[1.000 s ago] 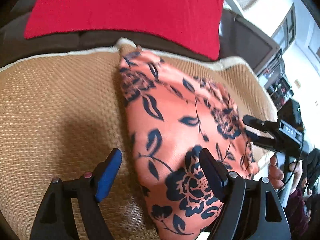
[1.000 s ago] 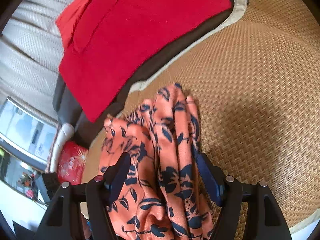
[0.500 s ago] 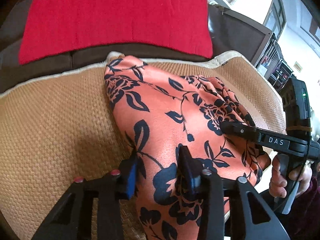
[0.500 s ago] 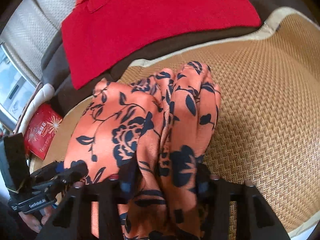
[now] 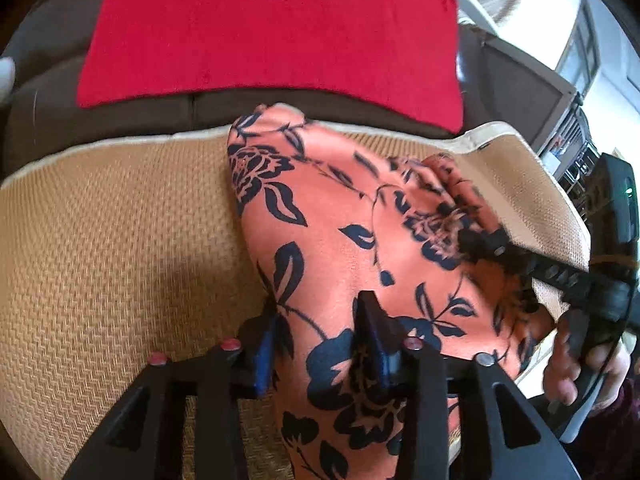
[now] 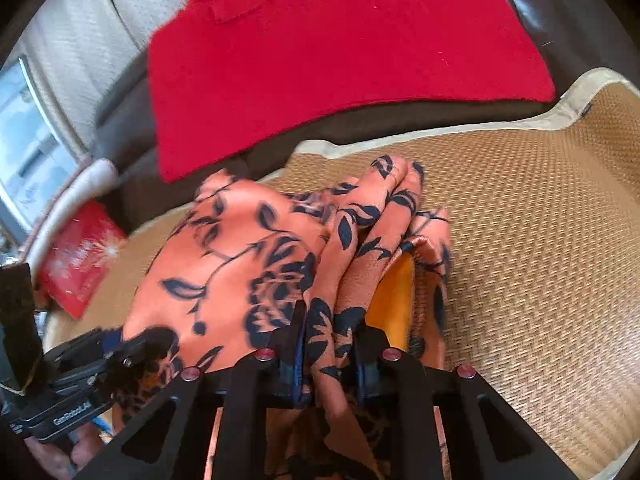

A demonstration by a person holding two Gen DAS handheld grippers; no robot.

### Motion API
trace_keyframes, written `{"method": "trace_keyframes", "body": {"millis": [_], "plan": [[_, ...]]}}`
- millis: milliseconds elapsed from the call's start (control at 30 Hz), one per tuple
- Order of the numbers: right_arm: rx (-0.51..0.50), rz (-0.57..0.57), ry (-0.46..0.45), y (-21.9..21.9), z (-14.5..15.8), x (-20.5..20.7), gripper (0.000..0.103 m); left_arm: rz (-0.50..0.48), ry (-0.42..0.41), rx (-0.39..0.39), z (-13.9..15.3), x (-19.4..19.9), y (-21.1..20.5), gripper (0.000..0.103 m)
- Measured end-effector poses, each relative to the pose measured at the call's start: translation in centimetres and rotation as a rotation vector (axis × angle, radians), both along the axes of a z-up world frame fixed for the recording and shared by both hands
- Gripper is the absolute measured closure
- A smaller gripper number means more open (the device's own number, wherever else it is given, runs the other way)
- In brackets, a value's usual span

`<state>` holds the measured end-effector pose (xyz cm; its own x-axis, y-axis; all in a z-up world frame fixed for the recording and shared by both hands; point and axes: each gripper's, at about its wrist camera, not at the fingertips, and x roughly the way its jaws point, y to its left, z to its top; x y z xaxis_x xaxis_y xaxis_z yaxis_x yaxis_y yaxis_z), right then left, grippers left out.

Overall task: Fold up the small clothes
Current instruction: 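Tuck the blouse end under with the right tool while the left tool presses the bundle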

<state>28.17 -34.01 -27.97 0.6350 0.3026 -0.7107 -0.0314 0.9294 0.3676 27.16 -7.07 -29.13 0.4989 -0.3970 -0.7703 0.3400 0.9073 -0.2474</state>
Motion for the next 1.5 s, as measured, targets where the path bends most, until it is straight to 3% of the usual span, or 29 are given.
{"method": "trace_keyframes", "body": {"millis": [100, 133, 167, 200, 300, 433, 600, 800, 900, 933, 1067, 1300, 1500], "plan": [[0.083, -0.058, 0.038, -2.5, -0.5, -0.1, 0.068, 0.015, -0.024, 0.049, 0.0, -0.4, -0.1, 0.036], [0.091, -0.083, 0.04, -3.3, -0.5, -0.2, 0.054, 0.019, -0.031, 0.063, 0.0, -0.5, -0.3, 0.032], [0.096, -0.102, 0.037, -3.8, -0.5, -0.4, 0.031, 0.017, -0.035, 0.072, 0.0, -0.7, -0.4, 0.032], [0.105, -0.131, 0.021, -4.5, -0.4, -0.7, 0.025, 0.013, -0.036, 0.079, 0.0, -0.7, -0.5, 0.031], [0.194, -0.149, -0.02, -6.5, -0.3, -1.2, 0.022, 0.003, -0.046, 0.101, 0.0, -0.8, -1.3, 0.03], [0.267, -0.096, 0.078, -6.5, -2.3, 0.4, 0.022, -0.012, -0.062, 0.121, -0.1, -1.1, -2.7, 0.03], [0.273, -0.014, 0.159, -4.8, -4.5, 1.8, 0.021, -0.01, -0.056, 0.115, -0.7, 0.2, -3.5, 0.03], [0.245, 0.045, 0.136, -2.6, -4.3, 1.7, 0.026, 0.004, -0.052, 0.113, -1.3, 1.2, -4.4, 0.03], [0.217, 0.047, 0.127, -2.0, -4.3, 1.7, 0.039, 0.018, -0.047, 0.109, -1.3, 1.7, -4.6, 0.03], [0.207, 0.048, 0.124, -1.8, -4.2, 1.8, 0.049, 0.024, -0.045, 0.106, -1.3, 1.8, -4.6, 0.03], [0.17, 0.059, 0.106, -0.7, -4.0, 2.2, 0.057, 0.039, -0.052, 0.105, -1.0, 1.3, -4.2, 0.03], [0.124, 0.047, 0.044, 0.5, -2.9, 1.9, 0.064, 0.061, -0.117, 0.114, 0.1, 0.7, -3.6, 0.052], [0.135, 0.038, -0.027, 1.5, -1.4, 2.2, 0.066, 0.105, -0.145, 0.106, 1.0, 0.4, -2.5, 0.055]]}}
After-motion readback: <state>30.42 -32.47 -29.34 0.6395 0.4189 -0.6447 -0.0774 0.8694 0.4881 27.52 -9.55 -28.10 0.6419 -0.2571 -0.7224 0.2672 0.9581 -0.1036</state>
